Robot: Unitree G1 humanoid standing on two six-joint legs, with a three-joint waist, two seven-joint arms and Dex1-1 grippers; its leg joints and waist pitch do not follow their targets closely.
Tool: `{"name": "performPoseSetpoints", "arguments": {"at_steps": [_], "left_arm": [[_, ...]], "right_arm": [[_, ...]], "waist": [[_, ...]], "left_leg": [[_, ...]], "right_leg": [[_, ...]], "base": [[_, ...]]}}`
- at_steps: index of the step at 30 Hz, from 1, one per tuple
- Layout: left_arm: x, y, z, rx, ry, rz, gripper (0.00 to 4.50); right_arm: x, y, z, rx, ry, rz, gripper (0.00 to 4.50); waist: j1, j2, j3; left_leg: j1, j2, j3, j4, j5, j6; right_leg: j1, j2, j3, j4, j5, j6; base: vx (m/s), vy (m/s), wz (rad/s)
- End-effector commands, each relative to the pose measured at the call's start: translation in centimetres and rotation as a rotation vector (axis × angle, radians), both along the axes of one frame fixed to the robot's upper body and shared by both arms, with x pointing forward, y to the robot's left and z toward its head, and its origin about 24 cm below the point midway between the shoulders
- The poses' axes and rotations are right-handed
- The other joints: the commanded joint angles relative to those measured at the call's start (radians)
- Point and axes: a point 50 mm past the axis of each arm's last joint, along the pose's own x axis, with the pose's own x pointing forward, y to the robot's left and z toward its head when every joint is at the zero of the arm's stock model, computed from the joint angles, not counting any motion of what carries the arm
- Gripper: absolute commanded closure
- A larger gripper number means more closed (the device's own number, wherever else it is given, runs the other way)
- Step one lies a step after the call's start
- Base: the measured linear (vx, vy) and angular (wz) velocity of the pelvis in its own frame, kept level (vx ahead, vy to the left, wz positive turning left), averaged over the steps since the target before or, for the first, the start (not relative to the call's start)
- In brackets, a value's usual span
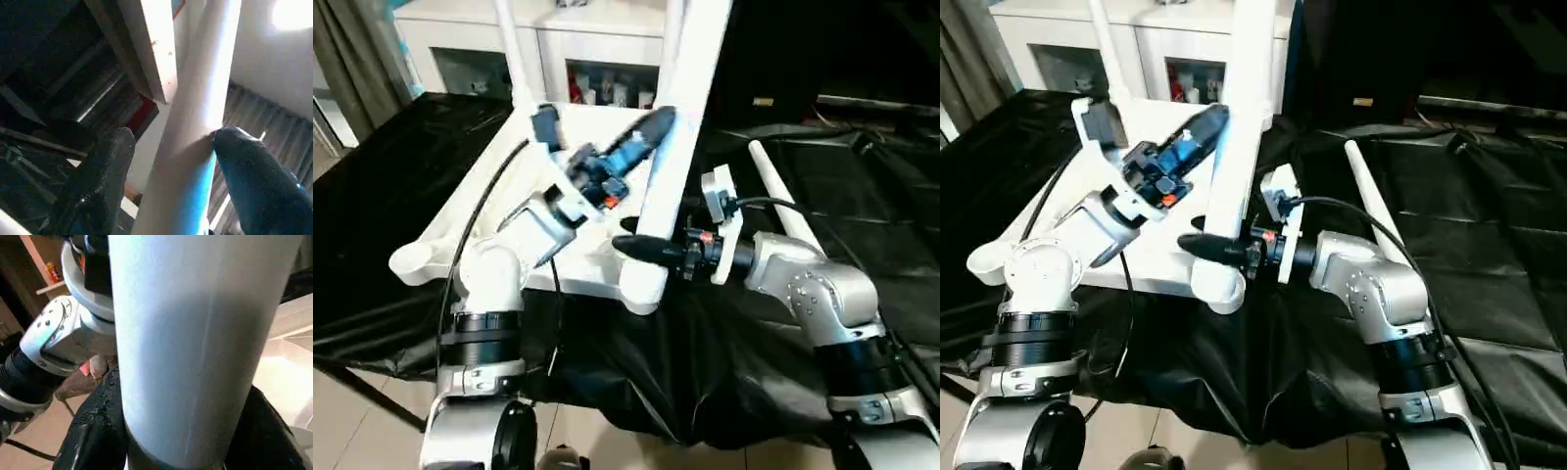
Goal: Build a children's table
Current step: Pick table leg, then insert table leg to table base
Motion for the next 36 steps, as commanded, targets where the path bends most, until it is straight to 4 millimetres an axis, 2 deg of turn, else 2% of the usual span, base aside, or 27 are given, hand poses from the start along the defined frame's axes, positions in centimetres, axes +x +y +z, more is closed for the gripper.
{"name": "performPoseSetpoints", "arguments": {"at_steps": [1, 3, 4, 6, 7, 8, 9, 10, 11, 12, 13, 17, 19, 20, 21, 22, 24, 26, 27, 28, 29, 30, 31, 33, 34, 36], "left_arm": [[0.3, 0.9, -0.4, 0.118, -0.044, 0.103, 1.41], [0.4, 1.8, -0.8, 0.325, -0.168, 0.212, 1.41], [0.4, 1.9, -0.9, 0.372, -0.193, 0.222, 1.41], [0.2, 2.7, -1.6, 0.563, -0.275, 0.210, 1.41], [0.1, 3.1, -1.8, 0.643, -0.320, 0.198, 1.41], [-0.1, 3.5, -2.1, 0.739, -0.376, 0.179, 1.41], [-0.3, 3.9, -2.5, 0.826, -0.405, 0.140, 1.41], [-0.3, 3.9, -2.5, 0.826, -0.405, 0.140, 1.41], [-0.5, 4.1, -2.9, 0.889, -0.426, 0.090, 1.41], [-0.8, 4.3, -3.4, 0.944, -0.440, 0.015, 1.41], [-1.0, 4.4, -3.9, 0.991, -0.457, -0.053, 1.41], [-1.3, 5.0, -5.6, 1.145, -0.503, -0.231, 1.41], [-0.8, 5.8, -6.7, 1.275, -0.534, -0.304, 1.41], [-0.6, 5.9, -6.9, 1.292, -0.542, -0.310, 1.59], [-0.4, 6.0, -7.0, 1.301, -0.534, -0.318, 1.70], [-0.1, 6.1, -7.2, 1.316, -0.537, -0.319, 1.78], [0.2, 6.3, -7.5, 1.348, -0.535, -0.328, 1.90], [0.8, 6.8, -8.1, 1.434, -0.543, -0.350, 2.16], [0.9, 6.9, -8.2, 1.449, -0.542, -0.356, 2.16], [1.2, 7.1, -8.4, 1.471, -0.537, -0.355, 2.22], [1.3, 7.2, -8.4, 1.486, -0.535, -0.353, 2.23], [1.6, 7.3, -8.6, 1.506, -0.531, -0.357, 2.29], [1.7, 7.4, -8.7, 1.520, -0.529, -0.365, 2.47], [2.0, 7.6, -9.1, 1.560, -0.525, -0.385, 2.63], [2.1, 7.6, -9.2, 1.568, -0.528, -0.387, 2.61], [2.3, 7.6, -9.4, 1.576, -0.529, -0.384, 2.65]], "right_arm": [[0.8, -0.8, 0.9, 0.025, -0.057, -0.108, 2.61], [1.5, -1.6, 0.8, -0.015, -0.085, -0.217, 2.61], [1.6, -1.8, 0.6, -0.036, -0.092, -0.242, 2.61], [2.1, -2.6, -0.3, -0.159, -0.137, -0.335, 2.61], [2.3, -2.9, -0.7, -0.193, -0.147, -0.371, 2.61], [2.4, -3.3, -1.1, -0.229, -0.157, -0.414, 2.61], [2.4, -3.5, -1.3, -0.246, -0.164, -0.446, 2.61], [2.4, -3.5, -1.3, -0.246, -0.164, -0.446, 2.61], [2.5, -3.6, -1.5, -0.253, -0.166, -0.471, 2.61], [2.5, -3.7, -1.7, -0.255, -0.164, -0.495, 2.61], [2.6, -3.8, -2.0, -0.255, -0.167, -0.513, 2.61], [2.5, -3.7, -2.6, -0.274, -0.176, -0.523, 2.61], [2.6, -3.7, -2.6, -0.263, -0.179, -0.527, 2.61], [2.6, -3.8, -2.6, -0.262, -0.179, -0.528, 2.61], [2.6, -3.8, -2.6, -0.251, -0.175, -0.526, 2.61], [2.5, -3.8, -2.6, -0.241, -0.170, -0.520, 2.61], [2.4, -3.8, -2.7, -0.237, -0.170, -0.514, 2.61], [2.3, -3.5, -2.8, -0.238, -0.175, -0.505, 2.61], [2.3, -3.5, -2.9, -0.237, -0.177, -0.504, 2.61], [2.2, -3.5, -2.9, -0.237, -0.178, -0.503, 2.61], [2.2, -3.5, -2.9, -0.236, -0.179, -0.503, 2.61], [2.1, -3.5, -2.9, -0.236, -0.181, -0.501, 2.61], [2.0, -3.6, -2.9, -0.237, -0.183, -0.499, 2.61], [1.7, -3.7, -2.9, -0.246, -0.187, -0.488, 2.61], [1.7, -3.7, -2.9, -0.248, -0.188, -0.487, 2.61], [1.5, -4.0, -2.9, -0.251, -0.190, -0.490, 2.61]], "waist": [[-0.003, -0.008, -0.081], [-0.004, -0.007, -0.079], [-0.006, -0.006, -0.079], [-0.006, -0.013, -0.080], [-0.009, -0.006, -0.080], [-0.010, -0.011, -0.081], [-0.008, -0.009, -0.082], [-0.009, -0.007, -0.081], [-0.010, -0.006, -0.081], [-0.013, -0.010, -0.081], [-0.010, -0.008, -0.081], [-0.020, -0.007, -0.077], [-0.021, -0.007, -0.073], [-0.023, -0.011, -0.076], [-0.022, -0.008, -0.076], [-0.021, -0.006, -0.078], [-0.021, -0.009, -0.080], [-0.019, -0.001, -0.082], [-0.020, -0.002, -0.082], [-0.019, 0.002, -0.084], [-0.020, -0.001, -0.083], [-0.020, -0.001, -0.084], [-0.020, 0.005, -0.082], [-0.019, 0.010, -0.083], [-0.018, 0.005, -0.083], [-0.019, 0.007, -0.081]], "left_leg": [[0.016, 0.041, -0.018, -0.069, -0.167, 0.014], [0.017, 0.043, -0.021, -0.075, -0.174, 0.009], [0.018, 0.043, -0.021, -0.077, -0.179, -0.002], [0.020, 0.043, -0.020, -0.079, -0.166, -0.015], [0.022, 0.041, -0.018, -0.078, -0.166, -0.024], [0.022, 0.041, -0.017, -0.078, -0.161, -0.025], [0.023, 0.041, -0.018, -0.078, -0.156, -0.021], [0.023, 0.041, -0.017, -0.078, -0.150, -0.021], [0.026, 0.043, -0.016, -0.078, -0.151, -0.019], [0.022, 0.042, -0.014, -0.077, -0.151, -0.018], [0.022, 0.041, -0.015, -0.078, -0.149, -0.015], [0.022, 0.040, -0.013, -0.080, -0.184, -0.023], [0.024, 0.036, -0.013, -0.082, -0.203, -0.016], [0.023, 0.038, -0.015, -0.084, -0.211, -0.024], [0.024, 0.040, -0.016, -0.084, -0.211, -0.024], [0.024, 0.041, -0.016, -0.082, -0.208, -0.028], [0.022, 0.041, -0.015, -0.081, -0.195, -0.022], [0.021, 0.041, -0.016, -0.078, -0.177, -0.018], [0.022, 0.040, -0.015, -0.078, -0.179, -0.016], [0.022, 0.040, -0.015, -0.076, -0.175, -0.017], [0.022, 0.042, -0.015, -0.077, -0.179, -0.020], [0.023, 0.042, -0.014, -0.076, -0.182, -0.020], [0.022, 0.040, -0.014, -0.076, -0.188, -0.017], [0.023, 0.040, -0.014, -0.075, -0.200, -0.019], [0.023, 0.042, -0.017, -0.077, -0.210, -0.025], [0.024, 0.042, -0.017, -0.077, -0.221, -0.025]], "right_leg": [[0.051, -0.086, 0.049, -0.082, -0.310, -0.100], [0.050, -0.085, 0.050, -0.085, -0.325, -0.074], [0.050, -0.085, 0.051, -0.084, -0.338, -0.049], [0.049, -0.085, 0.051, -0.083, -0.334, -0.039], [0.047, -0.084, 0.052, -0.077, -0.320, -0.052], [0.048, -0.084, 0.053, -0.076, -0.306, -0.057], [0.047, -0.086, 0.053, -0.075, -0.297, -0.063], [0.047, -0.086, 0.054, -0.070, -0.281, -0.075], [0.046, -0.087, 0.055, -0.069, -0.262, -0.092], [0.048, -0.086, 0.055, -0.066, -0.249, -0.102], [0.048, -0.089, 0.055, -0.066, -0.251, -0.111], [0.049, -0.089, 0.056, -0.068, -0.268, -0.126], [0.045, -0.087, 0.057, -0.081, -0.311, -0.109], [0.052, -0.092, 0.058, -0.075, -0.321, -0.100], [0.051, -0.093, 0.057, -0.076, -0.324, -0.099], [0.050, -0.095, 0.057, -0.072, -0.313, -0.108], [0.052, -0.094, 0.057, -0.070, -0.279, -0.123], [0.052, -0.093, 0.056, -0.063, -0.228, -0.142], [0.051, -0.092, 0.056, -0.066, -0.224, -0.141], [0.053, -0.093, 0.057, -0.061, -0.203, -0.147], [0.053, -0.094, 0.056, -0.060, -0.191, -0.156], [0.053, -0.095, 0.055, -0.061, -0.193, -0.159], [0.052, -0.092, 0.055, -0.067, -0.206, -0.158], [0.053, -0.093, 0.055, -0.071, -0.221, -0.154], [0.057, -0.097, 0.055, -0.068, -0.230, -0.153], [0.055, -0.097, 0.054, -0.072, -0.246, -0.154]], "base": [[0.000, 0.000, 0.00], [0.000, 0.000, 0.00], [0.000, 0.000, 0.00], [0.000, 0.000, 0.00], [0.000, 0.000, 0.00], [0.000, 0.000, 0.00], [0.000, 0.000, 0.00], [0.000, 0.000, 0.00], [0.000, 0.000, 0.00], [0.000, 0.000, 0.00], [0.000, 0.000, 0.00], [0.000, 0.000, 0.00], [0.000, 0.000, 0.00], [0.000, 0.000, 0.00], [0.000, 0.000, 0.00], [0.000, 0.000, 0.00], [0.000, 0.000, 0.00], [0.000, 0.000, 0.00], [0.000, 0.000, 0.00], [0.000, 0.000, 0.00], [0.000, 0.000, 0.00], [0.000, 0.000, 0.00], [0.000, 0.000, 0.00], [0.000, 0.000, 0.00], [0.000, 0.000, 0.00], [0.000, 0.000, 0.00]]}}
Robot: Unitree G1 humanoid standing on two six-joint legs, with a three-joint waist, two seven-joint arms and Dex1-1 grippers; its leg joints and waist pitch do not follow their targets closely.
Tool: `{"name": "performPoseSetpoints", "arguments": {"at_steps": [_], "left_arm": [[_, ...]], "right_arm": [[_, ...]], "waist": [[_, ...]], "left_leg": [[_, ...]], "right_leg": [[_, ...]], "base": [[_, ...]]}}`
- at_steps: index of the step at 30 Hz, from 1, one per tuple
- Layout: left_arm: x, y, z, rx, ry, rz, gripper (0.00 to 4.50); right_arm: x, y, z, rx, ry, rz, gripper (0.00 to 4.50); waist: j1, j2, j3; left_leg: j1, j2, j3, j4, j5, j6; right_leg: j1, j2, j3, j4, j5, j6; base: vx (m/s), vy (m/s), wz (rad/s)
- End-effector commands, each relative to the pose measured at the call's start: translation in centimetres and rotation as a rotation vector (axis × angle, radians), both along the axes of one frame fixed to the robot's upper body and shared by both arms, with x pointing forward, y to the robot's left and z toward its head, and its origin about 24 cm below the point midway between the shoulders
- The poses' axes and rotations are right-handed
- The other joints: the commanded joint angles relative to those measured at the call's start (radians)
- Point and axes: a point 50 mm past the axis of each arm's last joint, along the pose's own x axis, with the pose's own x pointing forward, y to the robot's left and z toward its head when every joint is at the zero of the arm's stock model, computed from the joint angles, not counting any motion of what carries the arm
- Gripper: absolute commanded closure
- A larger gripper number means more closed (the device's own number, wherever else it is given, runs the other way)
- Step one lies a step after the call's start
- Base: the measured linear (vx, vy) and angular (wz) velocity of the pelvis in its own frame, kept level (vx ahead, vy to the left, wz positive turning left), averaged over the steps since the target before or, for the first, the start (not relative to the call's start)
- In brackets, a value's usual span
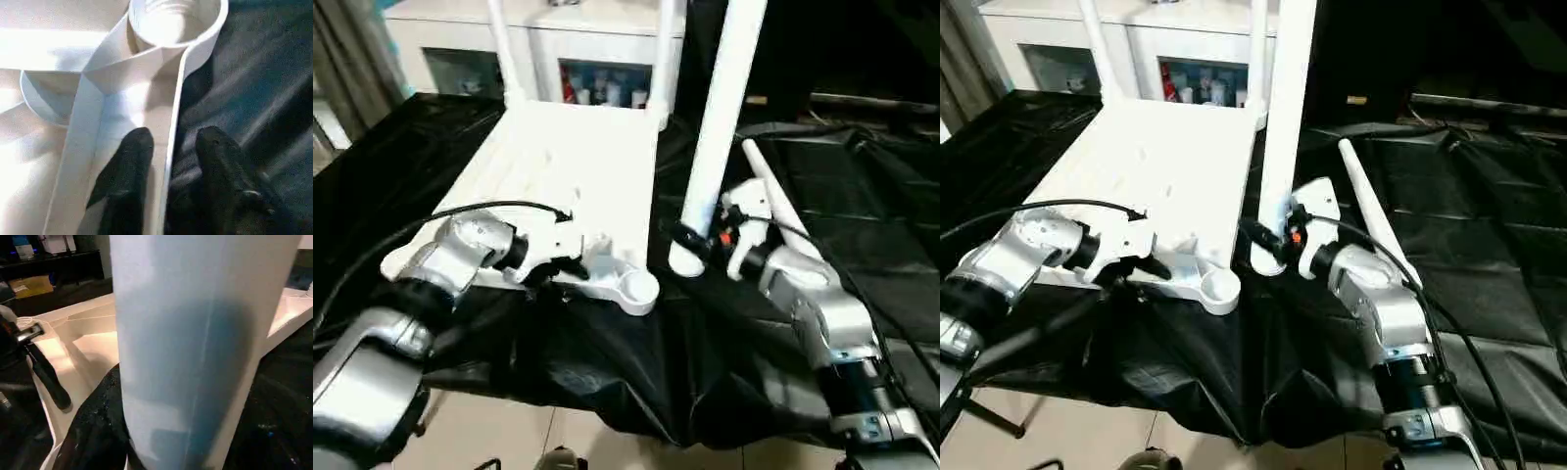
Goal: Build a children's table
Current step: Insert table leg to table base
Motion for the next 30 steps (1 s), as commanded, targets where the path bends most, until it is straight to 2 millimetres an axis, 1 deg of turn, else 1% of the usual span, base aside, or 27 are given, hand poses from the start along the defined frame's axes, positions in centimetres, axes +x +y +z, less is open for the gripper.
{"name": "performPoseSetpoints", "arguments": {"at_steps": [1, 2, 3, 4, 5, 6, 7, 9, 10, 11, 12, 14, 15, 16, 17, 18, 19, 20, 21, 22, 23, 24, 25, 27, 28, 29, 30], "left_arm": [[0.5, -0.3, 0.1, 0.014, -0.019, -0.003, 2.79], [0.5, -0.3, 0.1, 0.014, -0.019, -0.003, 2.96], [0.6, -0.3, 0.0, 0.012, -0.018, 0.002, 2.96], [0.7, -0.3, -0.1, 0.019, -0.020, 0.013, 3.02], [0.8, -0.3, -0.1, 0.027, -0.018, 0.022, 3.08], [0.9, -0.1, -0.3, 0.044, -0.012, 0.035, 3.28], [1.0, 0.1, -0.5, 0.071, -0.013, 0.042, 3.37], [1.0, 0.4, -0.8, 0.108, -0.009, 0.052, 3.46], [1.0, 0.4, -0.8, 0.096, -0.005, 0.061, 3.46], [1.0, 0.4, -0.8, 0.076, 0.000, 0.072, 3.58], [1.0, 0.3, -0.8, 0.052, 0.010, 0.085, 3.70], [0.9, 0.2, -1.0, 0.016, 0.053, 0.111, 3.82], [0.8, 0.2, -1.2, 0.007, 0.077, 0.132, 3.84], [0.7, 0.2, -1.4, 0.002, 0.095, 0.149, 3.90], [0.6, 0.2, -1.6, -0.010, 0.107, 0.152, 4.13], [0.3, -0.3, -1.8, -0.053, 0.135, 0.144, 4.13], [0.1, -0.8, -2.0, -0.090, 0.152, 0.155, 4.18], [-0.1, -1.3, -2.3, -0.120, 0.169, 0.175, 4.18], [-0.3, -1.6, -2.4, -0.137, 0.180, 0.190, 4.20], [-0.5, -1.9, -2.6, -0.149, 0.187, 0.198, 4.39], [-0.7, -2.3, -2.8, -0.162, 0.191, 0.199, 4.39], [-1.0, -2.9, -3.0, -0.178, 0.189, 0.207, 4.43], [-1.1, -3.1, -3.1, -0.186, 0.185, 0.208, 4.43], [-1.7, -4.5, -3.3, -0.239, 0.163, 0.215, 4.47], [-1.9, -4.8, -3.3, -0.247, 0.160, 0.215, 4.47], [-2.2, -5.3, -3.3, -0.261, 0.152, 0.210, 4.50], [-2.5, -5.7, -3.3, -0.266, 0.144, 0.206, 4.50]], "right_arm": [[-0.3, -0.2, 0.6, 0.003, -0.027, 0.006, 2.61], [-0.3, -0.2, 0.6, 0.003, -0.027, 0.006, 2.61], [-0.4, -0.3, 0.6, 0.004, -0.026, 0.003, 2.61], [-0.5, -0.4, 0.6, 0.002, -0.025, 0.001, 2.61], [-0.6, -0.5, 0.6, 0.001, -0.025, 0.000, 2.61], [-0.7, -0.5, 0.5, -0.001, -0.024, 0.001, 2.61], [-0.7, -0.6, 0.5, -0.003, -0.023, 0.001, 2.61], [-0.9, -0.6, 0.5, -0.005, -0.022, 0.002, 2.61], [-0.9, -0.6, 0.5, -0.005, -0.021, 0.001, 2.61], [-0.9, -0.7, 0.5, -0.006, -0.021, -0.001, 2.61], [-0.9, -0.7, 0.5, -0.005, -0.019, -0.004, 2.61], [-0.9, -0.7, 0.5, 0.007, -0.012, -0.009, 2.61], [-0.9, -0.6, 0.4, 0.014, -0.007, -0.010, 2.61], [-0.9, -0.5, 0.4, 0.020, -0.003, -0.010, 2.61], [-0.9, -0.4, 0.4, 0.026, 0.001, -0.011, 2.61], [-0.8, -0.4, 0.3, 0.039, 0.009, -0.018, 2.61], [-0.7, -0.4, 0.3, 0.050, 0.018, -0.020, 2.61], [-0.7, -0.3, 0.3, 0.062, 0.028, -0.025, 2.61], [-0.7, -0.3, 0.3, 0.069, 0.034, -0.028, 2.61], [-0.6, -0.3, 0.2, 0.077, 0.043, -0.031, 2.61], [-0.6, -0.3, 0.2, 0.082, 0.050, -0.032, 2.61], [-0.6, -0.3, 0.2, 0.086, 0.057, -0.032, 2.61], [-0.5, -0.3, 0.1, 0.087, 0.058, -0.031, 2.61], [-0.5, -0.3, 0.1, 0.095, 0.070, -0.024, 2.61], [-0.5, -0.4, 0.1, 0.097, 0.072, -0.022, 2.61], [-0.4, -0.4, 0.1, 0.095, 0.075, -0.018, 2.61], [-0.4, -0.4, 0.0, 0.093, 0.078, -0.016, 2.61]], "waist": [[0.000, 0.010, -0.080], [0.001, 0.011, -0.081], [0.002, 0.010, -0.084], [0.003, 0.013, -0.084], [0.001, 0.013, -0.084], [0.001, 0.012, -0.085], [0.000, 0.012, -0.084], [0.000, 0.012, -0.084], [0.000, 0.012, -0.083], [0.000, 0.012, -0.082], [0.000, 0.008, -0.080], [0.001, 0.008, -0.080], [0.003, 0.008, -0.080], [0.004, 0.009, -0.080], [0.003, 0.004, -0.079], [0.004, 0.009, -0.080], [0.001, 0.004, -0.079], [0.001, 0.005, -0.082], [0.001, 0.007, -0.083], [-0.001, 0.003, -0.082], [0.000, 0.004, -0.084], [-0.002, 0.003, -0.082], [-0.003, 0.003, -0.082], [-0.004, 0.002, -0.079], [-0.006, 0.004, -0.077], [-0.006, 0.002, -0.077], [-0.007, 0.003, -0.074]], "left_leg": [[0.022, 0.043, -0.018, -0.072, -0.226, -0.024], [0.022, 0.042, -0.018, -0.070, -0.224, -0.023], [0.022, 0.046, -0.020, -0.071, -0.218, -0.023], [0.022, 0.045, -0.020, -0.070, -0.216, -0.020], [0.022, 0.046, -0.020, -0.070, -0.217, -0.019], [0.022, 0.046, -0.020, -0.070, -0.215, -0.019], [0.022, 0.045, -0.020, -0.069, -0.214, -0.017], [0.022, 0.045, -0.020, -0.069, -0.216, -0.013], [0.022, 0.046, -0.020, -0.069, -0.217, -0.012], [0.022, 0.046, -0.020, -0.069, -0.217, -0.012], [0.022, 0.046, -0.019, -0.070, -0.225, -0.012], [0.024, 0.046, -0.020, -0.070, -0.233, -0.011], [0.026, 0.047, -0.020, -0.070, -0.233, -0.009], [0.026, 0.048, -0.020, -0.069, -0.235, -0.010], [0.024, 0.048, -0.020, -0.071, -0.233, -0.008], [0.023, 0.051, -0.022, -0.071, -0.230, -0.009], [0.022, 0.050, -0.022, -0.073, -0.228, -0.008], [0.023, 0.055, -0.023, -0.073, -0.218, -0.010], [0.022, 0.054, -0.022, -0.071, -0.211, -0.006], [0.021, 0.051, -0.019, -0.069, -0.199, 0.003], [0.020, 0.052, -0.020, -0.068, -0.191, 0.003], [0.016, 0.049, -0.019, -0.068, -0.185, 0.012], [0.017, 0.050, -0.019, -0.068, -0.185, 0.015], [0.019, 0.049, -0.017, -0.068, -0.196, 0.016], [0.019, 0.049, -0.017, -0.069, -0.206, 0.015], [0.019, 0.049, -0.019, -0.070, -0.207, 0.014], [0.019, 0.046, -0.017, -0.070, -0.207, 0.018]], "right_leg": [[0.056, -0.094, 0.053, -0.075, -0.255, -0.150], [0.056, -0.095, 0.053, -0.074, -0.254, -0.149], [0.058, -0.098, 0.054, -0.069, -0.234, -0.159], [0.057, -0.096, 0.052, -0.069, -0.223, -0.166], [0.058, -0.096, 0.052, -0.068, -0.209, -0.173], [0.059, -0.096, 0.052, -0.067, -0.202, -0.176], [0.059, -0.095, 0.052, -0.068, -0.194, -0.178], [0.060, -0.095, 0.052, -0.069, -0.200, -0.175], [0.059, -0.096, 0.053, -0.069, -0.203, -0.178], [0.060, -0.098, 0.052, -0.069, -0.209, -0.180], [0.060, -0.098, 0.052, -0.072, -0.231, -0.181], [0.059, -0.101, 0.052, -0.077, -0.274, -0.177], [0.056, -0.101, 0.052, -0.078, -0.279, -0.178], [0.056, -0.101, 0.053, -0.076, -0.279, -0.180], [0.057, -0.102, 0.052, -0.076, -0.278, -0.181], [0.057, -0.105, 0.052, -0.073, -0.269, -0.187], [0.058, -0.103, 0.052, -0.074, -0.265, -0.189], [0.060, -0.105, 0.052, -0.067, -0.235, -0.202], [0.059, -0.105, 0.053, -0.066, -0.218, -0.209], [0.059, -0.101, 0.052, -0.066, -0.194, -0.216], [0.062, -0.103, 0.052, -0.061, -0.178, -0.221], [0.060, -0.101, 0.051, -0.062, -0.171, -0.221], [0.061, -0.103, 0.052, -0.065, -0.181, -0.216], [0.061, -0.101, 0.052, -0.071, -0.223, -0.203], [0.061, -0.101, 0.051, -0.075, -0.259, -0.189], [0.060, -0.101, 0.051, -0.076, -0.285, -0.177], [0.057, -0.098, 0.051, -0.082, -0.304, -0.169]], "base": [[0.000, 0.000, 0.00], [0.000, 0.000, 0.00], [0.000, 0.000, 0.00], [0.000, 0.000, 0.00], [0.000, 0.000, 0.00], [0.000, 0.000, 0.00], [0.000, 0.000, 0.00], [0.000, 0.000, 0.00], [0.000, 0.000, 0.00], [0.000, 0.000, 0.00], [0.000, 0.000, 0.00], [0.000, 0.000, 0.00], [0.000, 0.000, 0.00], [0.000, 0.000, 0.00], [0.000, 0.000, 0.00], [0.000, 0.000, 0.00], [0.000, 0.000, 0.00], [0.000, 0.000, 0.00], [0.000, 0.000, 0.00], [0.000, 0.000, 0.00], [0.000, 0.000, 0.00], [0.000, 0.000, 0.00], [0.000, 0.000, 0.00], [0.000, 0.000, 0.00], [0.000, 0.000, 0.00], [0.000, 0.000, 0.00], [0.000, 0.000, 0.00]]}}
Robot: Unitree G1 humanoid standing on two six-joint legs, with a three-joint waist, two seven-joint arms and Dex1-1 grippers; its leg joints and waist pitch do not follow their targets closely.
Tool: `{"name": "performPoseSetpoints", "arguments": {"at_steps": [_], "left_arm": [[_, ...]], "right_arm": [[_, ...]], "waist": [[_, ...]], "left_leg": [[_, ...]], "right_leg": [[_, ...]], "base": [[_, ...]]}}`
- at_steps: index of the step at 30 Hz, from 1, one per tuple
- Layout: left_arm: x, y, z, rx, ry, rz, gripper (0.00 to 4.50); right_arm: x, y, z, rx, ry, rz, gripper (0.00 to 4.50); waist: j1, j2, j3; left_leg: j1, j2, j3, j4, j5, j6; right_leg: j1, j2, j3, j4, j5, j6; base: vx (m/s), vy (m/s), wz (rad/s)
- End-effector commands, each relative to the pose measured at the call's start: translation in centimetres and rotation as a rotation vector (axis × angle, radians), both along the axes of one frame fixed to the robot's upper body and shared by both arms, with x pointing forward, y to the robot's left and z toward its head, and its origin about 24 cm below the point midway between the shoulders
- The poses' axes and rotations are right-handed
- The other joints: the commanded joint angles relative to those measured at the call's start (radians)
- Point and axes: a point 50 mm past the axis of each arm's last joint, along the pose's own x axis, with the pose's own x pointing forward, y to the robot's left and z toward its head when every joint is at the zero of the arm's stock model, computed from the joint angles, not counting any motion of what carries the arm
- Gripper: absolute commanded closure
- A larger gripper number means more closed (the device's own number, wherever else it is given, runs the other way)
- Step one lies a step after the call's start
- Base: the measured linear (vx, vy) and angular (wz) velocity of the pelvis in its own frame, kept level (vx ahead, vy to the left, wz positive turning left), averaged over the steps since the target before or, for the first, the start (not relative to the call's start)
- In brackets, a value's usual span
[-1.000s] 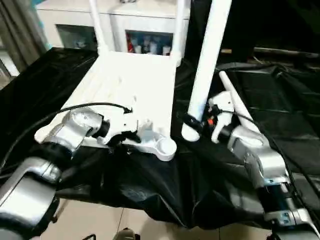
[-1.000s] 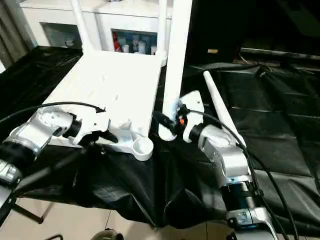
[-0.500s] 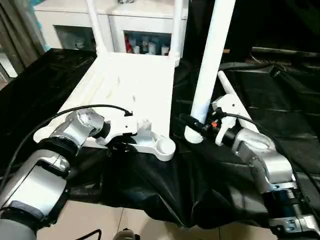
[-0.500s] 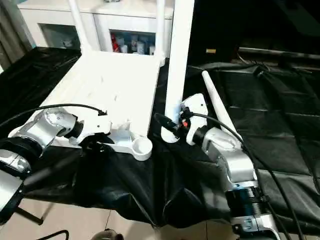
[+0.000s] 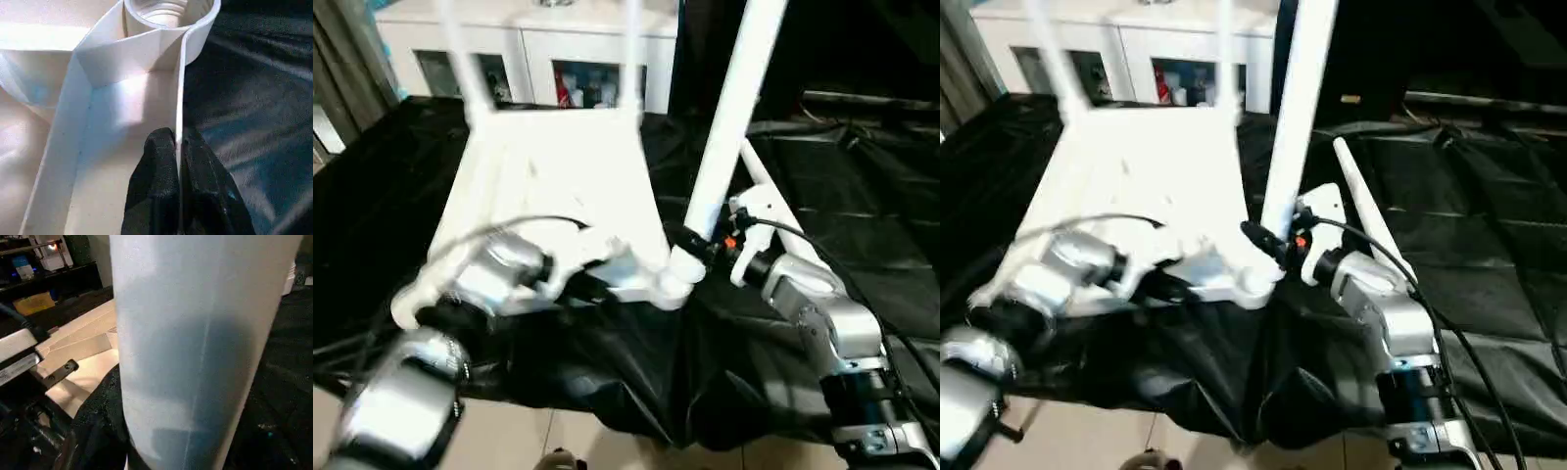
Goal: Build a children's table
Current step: Insert table leg to table base
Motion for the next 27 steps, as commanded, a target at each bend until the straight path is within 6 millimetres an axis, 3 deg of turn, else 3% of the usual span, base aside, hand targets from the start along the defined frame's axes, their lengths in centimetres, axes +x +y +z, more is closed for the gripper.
{"name": "performPoseSetpoints", "arguments": {"at_steps": [1, 9, 12, 19, 21, 22, 23, 25, 27], "left_arm": [[-0.8, -1.0, -0.5, -0.049, 0.005, 0.014, 4.50], [-1.6, -2.4, -0.2, -0.124, -0.049, 0.044, 4.50], [-1.5, -2.2, -0.1, -0.156, -0.026, 0.062, 3.93], [-0.7, -0.9, 0.2, -0.123, -0.050, 0.060, 3.93], [-0.3, -0.5, 0.5, -0.104, -0.060, 0.062, 3.93], [-0.1, -0.3, 0.6, -0.096, -0.062, 0.063, 3.93], [-0.1, -0.3, 0.6, -0.092, -0.062, 0.062, 3.93], [0.1, -0.1, 0.6, -0.074, -0.060, 0.062, 3.93], [0.2, 0.0, 0.6, -0.071, -0.056, 0.053, 3.93]], "right_arm": [[0.3, 0.0, 0.5, 0.011, -0.004, 0.008, 2.61], [0.8, -0.1, 0.5, 0.006, 0.004, 0.020, 2.61], [0.9, 0.1, 0.5, 0.005, 0.004, 0.027, 2.61], [0.9, 0.5, 0.7, 0.014, -0.004, 0.056, 2.61], [0.9, 0.5, 0.8, 0.012, -0.009, 0.063, 2.61], [0.9, 0.5, 0.9, 0.010, -0.010, 0.064, 2.61], [0.9, 0.5, 0.9, 0.010, -0.011, 0.064, 2.61], [0.9, 0.4, 0.9, 0.009, -0.013, 0.060, 2.61], [0.8, 0.2, 1.0, 0.006, -0.019, 0.055, 2.61]], "waist": [[-0.001, -0.006, -0.072], [-0.003, -0.016, -0.072], [-0.002, -0.015, -0.071], [-0.003, -0.008, -0.066], [-0.003, 0.005, -0.064], [-0.004, -0.003, -0.064], [-0.003, -0.003, -0.064], [-0.004, 0.006, -0.065], [-0.006, 0.007, -0.065]], "left_leg": [[0.018, 0.048, -0.019, -0.071, -0.209, 0.017], [0.015, 0.045, -0.017, -0.071, -0.190, 0.028], [0.015, 0.043, -0.017, -0.070, -0.183, 0.032], [0.017, 0.044, -0.020, -0.076, -0.220, 0.022], [0.018, 0.044, -0.021, -0.077, -0.238, 0.016], [0.020, 0.043, -0.021, -0.077, -0.250, 0.012], [0.018, 0.044, -0.022, -0.078, -0.246, 0.010], [0.019, 0.044, -0.023, -0.078, -0.252, 0.007], [0.019, 0.043, -0.023, -0.078, -0.254, 0.004]], "right_leg": [[0.052, -0.097, 0.051, -0.081, -0.327, -0.155], [0.051, -0.093, 0.052, -0.080, -0.304, -0.147], [0.050, -0.092, 0.051, -0.080, -0.310, -0.144], [0.046, -0.091, 0.051, -0.084, -0.317, -0.134], [0.044, -0.091, 0.051, -0.087, -0.330, -0.134], [0.046, -0.092, 0.051, -0.089, -0.341, -0.132], [0.047, -0.094, 0.052, -0.088, -0.341, -0.133], [0.047, -0.093, 0.051, -0.087, -0.343, -0.133], [0.048, -0.092, 0.051, -0.087, -0.332, -0.138]], "base": [[0.000, 0.000, 0.00], [0.000, 0.000, 0.00], [0.000, 0.000, 0.00], [0.000, 0.000, 0.00], [0.000, 0.000, 0.00], [0.000, 0.000, 0.00], [0.000, 0.000, 0.00], [0.000, 0.000, 0.00], [0.000, 0.000, 0.00]]}}
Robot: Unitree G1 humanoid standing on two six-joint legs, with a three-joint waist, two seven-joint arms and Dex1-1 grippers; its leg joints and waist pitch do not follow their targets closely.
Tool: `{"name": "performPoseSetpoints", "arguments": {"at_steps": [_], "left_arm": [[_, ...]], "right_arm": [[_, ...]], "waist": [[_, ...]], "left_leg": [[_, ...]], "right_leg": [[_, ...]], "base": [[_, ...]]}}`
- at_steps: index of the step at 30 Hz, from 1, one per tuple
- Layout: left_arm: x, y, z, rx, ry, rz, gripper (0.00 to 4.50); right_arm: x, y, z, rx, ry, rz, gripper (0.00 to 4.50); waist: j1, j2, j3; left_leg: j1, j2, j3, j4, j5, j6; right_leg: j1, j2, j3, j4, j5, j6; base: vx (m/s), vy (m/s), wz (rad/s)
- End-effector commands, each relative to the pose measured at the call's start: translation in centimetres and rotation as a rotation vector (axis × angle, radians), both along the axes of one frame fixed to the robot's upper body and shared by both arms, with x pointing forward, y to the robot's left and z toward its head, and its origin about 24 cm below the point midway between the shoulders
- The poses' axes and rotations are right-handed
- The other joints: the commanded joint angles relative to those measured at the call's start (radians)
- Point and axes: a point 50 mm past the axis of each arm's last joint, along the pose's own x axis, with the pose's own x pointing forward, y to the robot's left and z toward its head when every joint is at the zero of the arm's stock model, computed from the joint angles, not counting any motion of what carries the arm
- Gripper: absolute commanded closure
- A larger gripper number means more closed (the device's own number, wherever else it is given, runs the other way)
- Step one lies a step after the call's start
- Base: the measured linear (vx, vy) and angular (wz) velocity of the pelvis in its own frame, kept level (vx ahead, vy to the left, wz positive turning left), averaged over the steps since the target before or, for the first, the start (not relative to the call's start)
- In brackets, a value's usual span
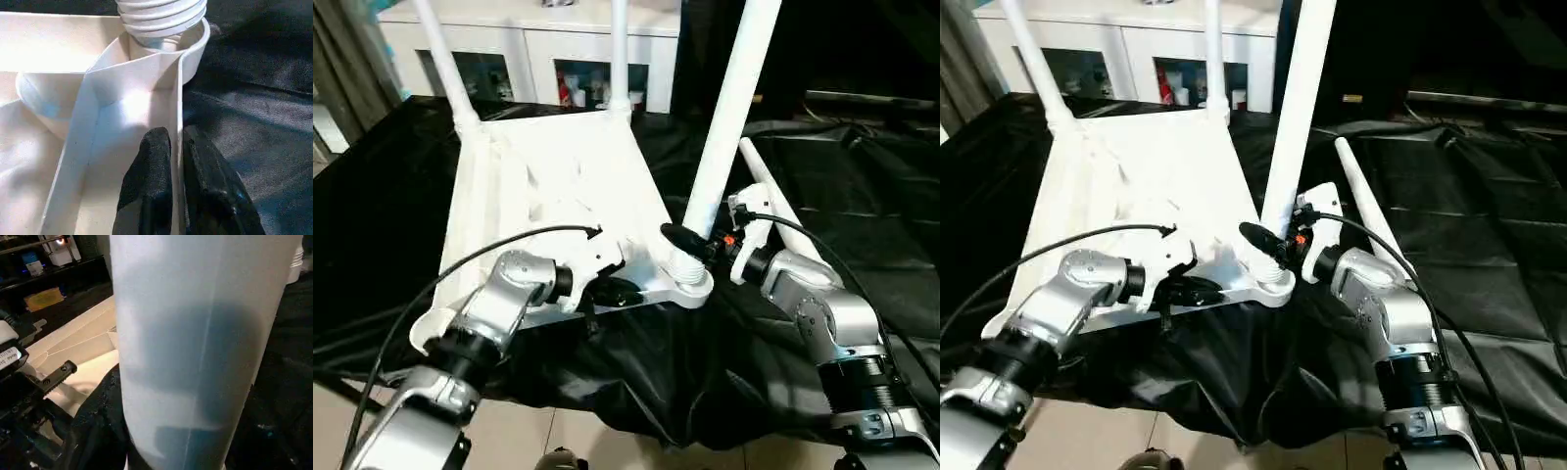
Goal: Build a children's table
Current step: Insert table leg to table base
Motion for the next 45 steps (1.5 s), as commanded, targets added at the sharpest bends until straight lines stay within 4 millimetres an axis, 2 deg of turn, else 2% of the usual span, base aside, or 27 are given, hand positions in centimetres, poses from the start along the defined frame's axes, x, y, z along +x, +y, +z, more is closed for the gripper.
{"name": "performPoseSetpoints", "arguments": {"at_steps": [1, 4, 7, 10, 12, 13, 14, 16, 18, 20, 22, 23, 24, 27, 28, 32, 38, 40, 41, 43, 45], "left_arm": [[0.5, 0.6, 0.4, 0.028, -0.021, 0.009, 3.93], [0.5, 0.5, 0.2, 0.033, -0.019, 0.002, 3.93], [0.5, 0.4, 0.0, 0.035, -0.014, 0.001, 4.30], [0.5, 0.4, -0.2, 0.038, -0.004, -0.006, 4.42], [0.4, 0.5, -0.3, 0.038, 0.002, -0.010, 4.47], [0.4, 0.5, -0.3, 0.030, 0.001, -0.002, 4.47], [0.5, 0.4, -0.3, 0.016, -0.004, 0.008, 4.50], [0.6, 0.4, -0.2, 0.006, -0.009, 0.019, 4.50], [0.6, 0.4, -0.2, -0.018, -0.018, 0.024, 4.50], [0.5, 0.4, -0.2, -0.024, -0.016, 0.019, 4.50], [0.4, 0.4, -0.2, -0.031, -0.015, 0.014, 4.50], [0.4, 0.4, -0.2, -0.035, -0.017, 0.012, 4.50], [0.4, 0.4, -0.1, -0.037, -0.019, 0.011, 4.50], [0.3, 0.3, -0.1, -0.038, -0.020, 0.010, 4.50], [0.3, 0.3, -0.1, -0.039, -0.021, 0.009, 4.50], [0.2, 0.4, 0.0, -0.044, -0.017, 0.006, 4.50], [0.2, 0.4, 0.0, -0.037, -0.014, 0.000, 4.50], [0.4, 0.4, 0.1, -0.037, -0.016, 0.000, 4.50], [0.4, 0.4, 0.2, -0.038, -0.017, 0.003, 4.50], [0.5, 0.4, 0.2, -0.039, -0.017, 0.006, 4.50], [0.5, 0.4, 0.2, -0.037, -0.019, 0.008, 4.50]], "right_arm": [[0.1, 0.1, 1.1, 0.001, -0.052, 0.014, 2.61], [0.1, 0.1, 1.1, -0.005, -0.056, 0.013, 2.61], [0.1, 0.1, 0.9, -0.020, -0.058, 0.008, 2.61], [0.2, 0.0, 0.6, -0.052, -0.059, -0.006, 2.61], [0.3, 0.0, 0.4, -0.066, -0.058, -0.010, 2.61], [0.4, 0.2, 0.2, -0.071, -0.053, -0.002, 2.61], [0.4, 0.3, 0.1, -0.074, -0.047, 0.005, 2.61], [0.4, 0.3, 0.0, -0.080, -0.045, 0.011, 2.61], [0.4, 0.3, -0.4, -0.093, -0.028, 0.022, 2.61], [0.5, 0.3, -0.6, -0.097, -0.021, 0.023, 2.61], [0.6, 0.2, -0.8, -0.105, -0.014, 0.024, 2.61], [0.7, 0.1, -1.1, -0.113, -0.008, 0.023, 2.61], [0.8, 0.1, -1.3, -0.119, -0.003, 0.023, 2.61], [0.9, 0.2, -1.5, -0.128, 0.002, 0.026, 2.61], [0.9, 0.2, -1.6, -0.129, 0.004, 0.028, 2.61], [0.9, 0.4, -1.6, -0.087, 0.029, 0.043, 2.61], [0.7, 0.1, -2.3, -0.074, 0.075, 0.063, 2.61], [0.8, -0.2, -2.4, -0.061, 0.074, 0.039, 2.61], [0.9, -0.4, -2.4, -0.045, 0.080, 0.021, 2.61], [0.9, -0.6, -2.6, -0.025, 0.088, 0.000, 2.61], [0.8, -0.9, -2.8, -0.011, 0.096, -0.021, 2.61]], "waist": [[-0.003, 0.007, -0.073], [-0.003, 0.007, -0.077], [-0.002, 0.011, -0.079], [-0.001, 0.010, -0.077], [-0.002, 0.003, -0.076], [-0.002, 0.005, -0.075], [-0.004, -0.006, -0.074], [-0.002, 0.000, -0.075], [-0.002, -0.007, -0.072], [-0.004, -0.005, -0.072], [-0.005, -0.013, -0.069], [-0.005, -0.010, -0.069], [-0.008, -0.015, -0.067], [-0.015, -0.014, -0.063], [-0.017, -0.017, -0.062], [-0.025, -0.015, -0.059], [-0.025, -0.011, -0.059], [-0.025, -0.011, -0.058], [-0.025, -0.007, -0.057], [-0.026, -0.009, -0.057], [-0.026, -0.006, -0.054]], "left_leg": [[0.020, 0.044, -0.022, -0.076, -0.250, 0.003], [0.019, 0.045, -0.023, -0.075, -0.242, 0.003], [0.020, 0.046, -0.022, -0.074, -0.245, 0.000], [0.021, 0.046, -0.022, -0.075, -0.263, -0.004], [0.021, 0.045, -0.021, -0.076, -0.263, -0.005], [0.022, 0.045, -0.022, -0.076, -0.268, -0.006], [0.021, 0.044, -0.020, -0.077, -0.267, -0.003], [0.021, 0.046, -0.021, -0.075, -0.256, 0.002], [0.020, 0.046, -0.020, -0.076, -0.251, 0.008], [0.021, 0.046, -0.020, -0.076, -0.251, 0.011], [0.019, 0.044, -0.018, -0.075, -0.247, 0.015], [0.019, 0.044, -0.020, -0.076, -0.244, 0.017], [0.019, 0.045, -0.019, -0.077, -0.245, 0.018], [0.018, 0.044, -0.020, -0.078, -0.250, 0.021], [0.018, 0.045, -0.020, -0.079, -0.252, 0.023], [0.018, 0.044, -0.021, -0.080, -0.260, 0.028], [0.020, 0.046, -0.021, -0.081, -0.266, 0.027], [0.020, 0.045, -0.020, -0.081, -0.269, 0.026], [0.020, 0.046, -0.021, -0.082, -0.274, 0.024], [0.020, 0.046, -0.021, -0.083, -0.280, 0.024], [0.022, 0.046, -0.023, -0.085, -0.297, 0.020]], "right_leg": [[0.050, -0.092, 0.051, -0.086, -0.314, -0.150], [0.053, -0.092, 0.051, -0.080, -0.284, -0.162], [0.053, -0.093, 0.051, -0.079, -0.266, -0.174], [0.052, -0.094, 0.051, -0.084, -0.301, -0.168], [0.052, -0.095, 0.050, -0.087, -0.327, -0.159], [0.051, -0.094, 0.051, -0.088, -0.347, -0.154], [0.051, -0.094, 0.051, -0.091, -0.359, -0.149], [0.050, -0.096, 0.051, -0.089, -0.359, -0.149], [0.049, -0.096, 0.052, -0.089, -0.362, -0.144], [0.046, -0.095, 0.052, -0.090, -0.372, -0.143], [0.046, -0.096, 0.052, -0.092, -0.378, -0.139], [0.047, -0.096, 0.052, -0.091, -0.387, -0.136], [0.045, -0.096, 0.052, -0.093, -0.392, -0.135], [0.045, -0.096, 0.051, -0.095, -0.418, -0.130], [0.045, -0.097, 0.051, -0.095, -0.424, -0.125], [0.043, -0.097, 0.052, -0.099, -0.446, -0.124], [0.042, -0.097, 0.052, -0.100, -0.436, -0.129], [0.042, -0.096, 0.052, -0.100, -0.435, -0.132], [0.041, -0.097, 0.053, -0.101, -0.439, -0.134], [0.041, -0.096, 0.052, -0.101, -0.442, -0.134], [0.039, -0.097, 0.052, -0.104, -0.466, -0.131]], "base": [[0.000, 0.000, 0.00], [0.000, 0.000, 0.00], [0.000, 0.000, 0.00], [0.000, 0.000, 0.00], [0.000, 0.000, 0.00], [0.000, 0.000, 0.00], [0.000, 0.000, 0.00], [0.000, 0.000, 0.00], [0.000, 0.000, 0.00], [0.000, 0.000, 0.00], [0.000, 0.000, 0.00], [0.000, 0.000, 0.00], [0.000, 0.000, 0.00], [0.000, 0.000, 0.00], [0.000, 0.000, 0.00], [0.000, 0.000, 0.00], [0.000, 0.000, 0.00], [0.000, 0.000, 0.00], [0.000, 0.000, 0.00], [0.000, 0.000, 0.00], [0.000, 0.000, 0.00]]}}
